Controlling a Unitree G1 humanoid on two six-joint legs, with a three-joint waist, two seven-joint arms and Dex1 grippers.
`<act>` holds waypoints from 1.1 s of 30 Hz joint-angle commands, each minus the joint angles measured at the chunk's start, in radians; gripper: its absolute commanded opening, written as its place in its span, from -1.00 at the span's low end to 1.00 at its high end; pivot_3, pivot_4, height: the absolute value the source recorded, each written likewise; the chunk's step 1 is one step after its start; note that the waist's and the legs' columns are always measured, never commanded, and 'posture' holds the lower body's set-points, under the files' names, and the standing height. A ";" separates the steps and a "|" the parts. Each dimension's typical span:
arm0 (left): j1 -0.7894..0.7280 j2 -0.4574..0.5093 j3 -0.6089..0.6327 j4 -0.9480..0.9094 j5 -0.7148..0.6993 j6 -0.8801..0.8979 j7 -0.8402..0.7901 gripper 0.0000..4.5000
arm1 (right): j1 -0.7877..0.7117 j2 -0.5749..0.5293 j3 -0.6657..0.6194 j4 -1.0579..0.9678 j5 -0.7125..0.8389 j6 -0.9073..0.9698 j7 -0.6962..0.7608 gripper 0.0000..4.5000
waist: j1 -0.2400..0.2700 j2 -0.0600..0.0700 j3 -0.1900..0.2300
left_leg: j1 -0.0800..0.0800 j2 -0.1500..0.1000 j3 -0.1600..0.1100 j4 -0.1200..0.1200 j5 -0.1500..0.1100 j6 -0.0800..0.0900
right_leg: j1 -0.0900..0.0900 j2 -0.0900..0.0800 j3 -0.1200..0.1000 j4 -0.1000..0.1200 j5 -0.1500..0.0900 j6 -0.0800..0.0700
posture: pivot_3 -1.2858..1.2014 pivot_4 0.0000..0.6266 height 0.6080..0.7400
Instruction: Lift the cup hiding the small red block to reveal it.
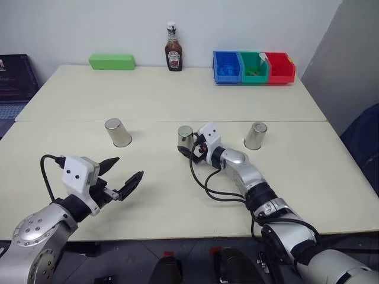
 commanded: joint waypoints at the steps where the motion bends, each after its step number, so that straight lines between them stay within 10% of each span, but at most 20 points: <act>1: -0.004 0.000 0.003 -0.017 0.005 -0.022 0.012 0.98 | -0.044 0.021 -0.028 0.049 -0.008 -0.061 -0.007 1.00 | 0.000 0.000 0.000 | 0.000 0.000 0.000 0.000 0.000 0.000 | 0.000 0.000 0.000 0.000 0.000 0.000 | 0.03 -0.52 1.00; 8: 0.004 0.002 0.004 -0.011 0.010 -0.032 0.014 0.98 | -0.080 0.044 -0.048 0.126 -0.005 -0.109 -0.010 1.00 | -0.001 0.000 0.000 | 0.000 0.000 0.000 0.000 0.000 0.000 | 0.000 -0.001 0.000 0.000 0.000 0.000 | 0.03 -0.52 1.00; 18: 0.008 -0.005 -0.008 -0.009 0.018 -0.042 0.014 1.00 | -0.102 0.049 -0.065 0.179 -0.018 -0.152 -0.021 0.16 | -0.004 0.001 0.000 | 0.000 0.000 0.000 0.000 0.000 0.000 | 0.000 -0.001 0.000 0.000 0.000 0.000 | 0.03 -0.52 1.00; 33: 0.037 -0.023 -0.024 -0.027 0.024 -0.046 0.020 1.00 | -0.059 -0.044 -0.093 -0.233 -0.003 0.044 -0.025 0.16 | -0.003 0.002 0.001 | -0.001 -0.001 -0.001 -0.001 0.000 0.000 | -0.001 -0.002 -0.001 0.000 0.000 0.000 | 0.03 -0.52 1.00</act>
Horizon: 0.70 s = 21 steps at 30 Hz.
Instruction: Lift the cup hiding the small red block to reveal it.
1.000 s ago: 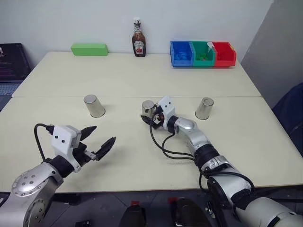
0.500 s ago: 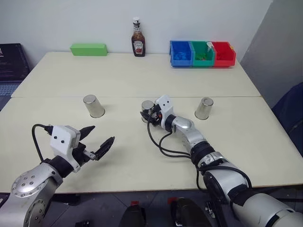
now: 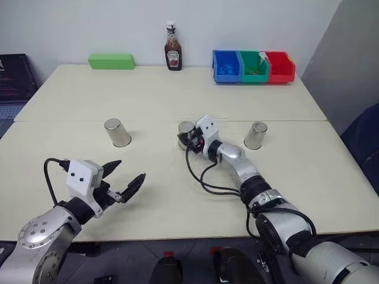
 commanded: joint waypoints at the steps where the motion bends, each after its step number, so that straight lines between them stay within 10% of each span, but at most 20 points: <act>1: 0.004 -0.006 -0.007 -0.028 0.005 -0.028 0.005 1.00 | 0.020 -0.038 -0.026 -0.265 0.031 0.141 -0.010 0.16 | 0.001 0.000 0.000 | 0.000 0.000 0.000 0.000 0.000 0.000 | 0.000 0.000 0.000 0.000 0.000 0.000 | 0.03 -0.52 1.00; 10: -0.011 -0.002 -0.020 0.001 0.008 -0.040 -0.003 1.00 | 0.290 -0.158 0.011 -0.776 0.057 0.531 0.005 0.16 | 0.010 0.000 0.000 | 0.000 0.000 -0.001 -0.001 0.000 0.000 | 0.000 0.000 -0.002 0.000 0.000 0.000 | 0.03 -0.52 1.00; 21: -0.048 0.003 -0.050 0.027 0.019 -0.044 -0.015 1.00 | 0.407 -0.142 0.028 -0.699 0.018 0.477 -0.077 0.16 | 0.002 0.000 0.000 | 0.001 0.001 0.000 -0.001 0.000 0.000 | 0.000 0.002 0.000 0.000 -0.001 0.001 | 0.03 -0.52 1.00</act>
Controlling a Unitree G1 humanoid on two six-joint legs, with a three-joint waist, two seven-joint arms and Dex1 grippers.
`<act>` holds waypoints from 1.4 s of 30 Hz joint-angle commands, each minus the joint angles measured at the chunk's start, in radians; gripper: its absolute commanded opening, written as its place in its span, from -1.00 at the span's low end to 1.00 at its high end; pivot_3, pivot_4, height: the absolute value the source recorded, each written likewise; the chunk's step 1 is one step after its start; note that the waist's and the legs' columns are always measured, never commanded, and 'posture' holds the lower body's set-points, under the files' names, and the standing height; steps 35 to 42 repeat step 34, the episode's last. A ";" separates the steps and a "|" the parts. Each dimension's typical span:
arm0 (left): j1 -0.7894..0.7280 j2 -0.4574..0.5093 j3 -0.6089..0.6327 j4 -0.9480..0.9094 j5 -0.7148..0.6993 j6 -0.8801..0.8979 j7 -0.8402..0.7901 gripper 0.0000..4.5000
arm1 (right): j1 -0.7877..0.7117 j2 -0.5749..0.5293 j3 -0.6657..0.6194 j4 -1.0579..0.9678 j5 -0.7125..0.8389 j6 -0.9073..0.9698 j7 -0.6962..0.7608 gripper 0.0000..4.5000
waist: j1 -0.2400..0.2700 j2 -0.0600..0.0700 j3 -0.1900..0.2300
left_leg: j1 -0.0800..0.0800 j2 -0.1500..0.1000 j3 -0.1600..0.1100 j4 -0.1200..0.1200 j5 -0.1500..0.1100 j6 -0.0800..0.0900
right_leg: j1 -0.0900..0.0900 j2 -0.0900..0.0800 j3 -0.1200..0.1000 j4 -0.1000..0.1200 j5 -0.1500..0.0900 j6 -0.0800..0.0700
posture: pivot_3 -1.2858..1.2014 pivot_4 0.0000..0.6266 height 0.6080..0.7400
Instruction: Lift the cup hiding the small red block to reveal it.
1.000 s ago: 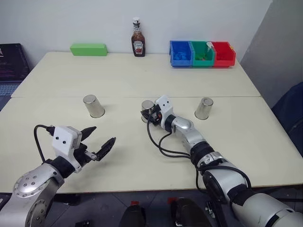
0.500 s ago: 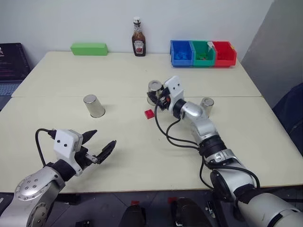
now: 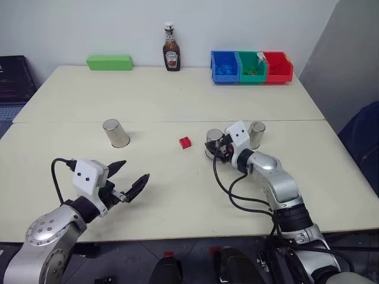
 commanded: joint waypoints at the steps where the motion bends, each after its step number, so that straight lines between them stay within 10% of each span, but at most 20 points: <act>1: -0.018 0.009 -0.001 -0.003 0.003 -0.023 -0.006 1.00 | 0.009 0.019 -0.010 0.039 -0.005 -0.077 -0.031 0.16 | 0.000 0.000 0.000 | 0.000 0.000 0.000 0.000 0.000 0.000 | 0.000 0.000 0.000 0.000 0.000 0.000 | 0.03 -0.52 1.00; 10: 0.007 -0.005 -0.002 -0.024 0.006 -0.024 0.002 1.00 | 0.064 0.029 0.000 0.086 -0.012 -0.176 -0.023 0.98 | 0.000 0.000 0.000 | 0.000 0.000 0.000 0.000 0.000 0.000 | 0.000 0.000 0.001 0.000 0.000 -0.001 | 0.03 -0.52 1.00; 27: 0.103 -0.092 -0.046 -0.134 0.074 -0.002 0.156 1.00 | 0.534 -0.154 -0.177 -0.685 0.185 0.152 -0.021 0.99 | 0.009 -0.001 0.000 | -0.001 0.000 0.000 0.000 0.000 0.000 | 0.001 0.000 0.001 -0.002 -0.003 0.005 | 0.03 -0.52 1.00; 42: 0.139 -0.133 -0.057 -0.185 0.036 0.027 0.180 1.00 | 0.694 -0.168 -0.232 -0.777 0.253 0.119 -0.009 0.99 | 0.006 0.000 0.000 | 0.001 0.000 0.001 0.001 0.000 0.000 | 0.002 0.000 0.001 -0.001 -0.003 0.005 | 0.03 -0.52 1.00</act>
